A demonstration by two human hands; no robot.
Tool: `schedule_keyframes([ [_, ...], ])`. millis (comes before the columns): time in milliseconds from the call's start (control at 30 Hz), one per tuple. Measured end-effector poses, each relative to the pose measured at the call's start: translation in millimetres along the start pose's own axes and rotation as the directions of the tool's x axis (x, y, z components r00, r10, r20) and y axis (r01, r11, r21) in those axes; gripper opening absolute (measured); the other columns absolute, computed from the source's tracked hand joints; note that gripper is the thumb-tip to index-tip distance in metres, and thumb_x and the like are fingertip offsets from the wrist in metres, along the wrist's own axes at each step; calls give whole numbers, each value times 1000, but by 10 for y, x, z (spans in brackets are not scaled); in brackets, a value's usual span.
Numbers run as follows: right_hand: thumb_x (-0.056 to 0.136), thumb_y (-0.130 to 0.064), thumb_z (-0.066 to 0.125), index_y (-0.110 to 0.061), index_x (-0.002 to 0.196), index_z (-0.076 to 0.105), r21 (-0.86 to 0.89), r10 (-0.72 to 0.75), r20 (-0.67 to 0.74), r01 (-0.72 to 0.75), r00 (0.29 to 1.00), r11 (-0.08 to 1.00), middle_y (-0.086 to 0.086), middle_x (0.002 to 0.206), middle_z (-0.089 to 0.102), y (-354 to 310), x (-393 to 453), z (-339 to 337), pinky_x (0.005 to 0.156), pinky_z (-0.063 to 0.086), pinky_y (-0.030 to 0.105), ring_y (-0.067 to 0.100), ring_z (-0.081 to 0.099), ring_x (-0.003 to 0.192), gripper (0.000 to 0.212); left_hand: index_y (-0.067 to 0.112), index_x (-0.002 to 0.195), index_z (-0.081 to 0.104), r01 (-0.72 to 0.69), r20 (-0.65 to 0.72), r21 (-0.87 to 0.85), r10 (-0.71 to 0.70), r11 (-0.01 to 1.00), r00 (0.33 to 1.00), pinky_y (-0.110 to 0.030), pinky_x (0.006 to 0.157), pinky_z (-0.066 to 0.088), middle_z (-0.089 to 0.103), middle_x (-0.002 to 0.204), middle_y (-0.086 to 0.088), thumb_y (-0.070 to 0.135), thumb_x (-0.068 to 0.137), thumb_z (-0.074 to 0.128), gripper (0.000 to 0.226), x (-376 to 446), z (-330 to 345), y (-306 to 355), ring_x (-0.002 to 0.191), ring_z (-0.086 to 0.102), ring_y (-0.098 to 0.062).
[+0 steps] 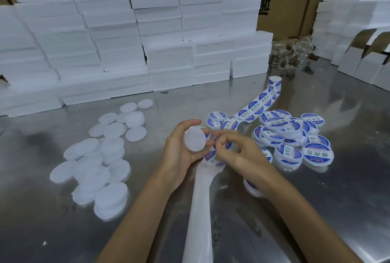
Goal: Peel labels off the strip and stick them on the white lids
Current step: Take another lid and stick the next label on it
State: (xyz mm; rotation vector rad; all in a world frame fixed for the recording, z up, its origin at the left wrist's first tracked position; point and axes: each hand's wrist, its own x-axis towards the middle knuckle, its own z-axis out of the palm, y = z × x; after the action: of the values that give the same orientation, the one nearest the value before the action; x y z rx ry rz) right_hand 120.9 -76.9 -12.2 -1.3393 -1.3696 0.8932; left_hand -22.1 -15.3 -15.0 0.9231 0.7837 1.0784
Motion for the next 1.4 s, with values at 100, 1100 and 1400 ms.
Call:
schedule_keyframes([
  [100,85,0,64,-12,80,58,55,-61,-81,66,995,996,7,99,66,-55,29,-83,92,51,47,27,62,100,14,6,117,60,21,-12,-38,-22,999,1000,-60,97,51,69,109,-25,30,99,45,34,-2,-7,9,96,66,-40],
  [1100,72,-32,83,-31,103,56,-132,-156,-274,123,949,984,-14,93,57,94,320,283,66,44,10,0,57,78,41,3,109,58,-85,-22,-24,84,996,996,-39,91,52,68,98,-16,44,103,37,48,-77,135,63,94,67,-29],
  [1400,78,-80,48,-43,84,44,-457,-265,-211,145,941,877,-24,75,57,133,217,323,54,31,18,-4,54,72,37,2,106,62,-13,17,-204,17,979,1000,-40,94,52,67,120,-27,46,102,37,51,-107,118,84,104,65,-35],
])
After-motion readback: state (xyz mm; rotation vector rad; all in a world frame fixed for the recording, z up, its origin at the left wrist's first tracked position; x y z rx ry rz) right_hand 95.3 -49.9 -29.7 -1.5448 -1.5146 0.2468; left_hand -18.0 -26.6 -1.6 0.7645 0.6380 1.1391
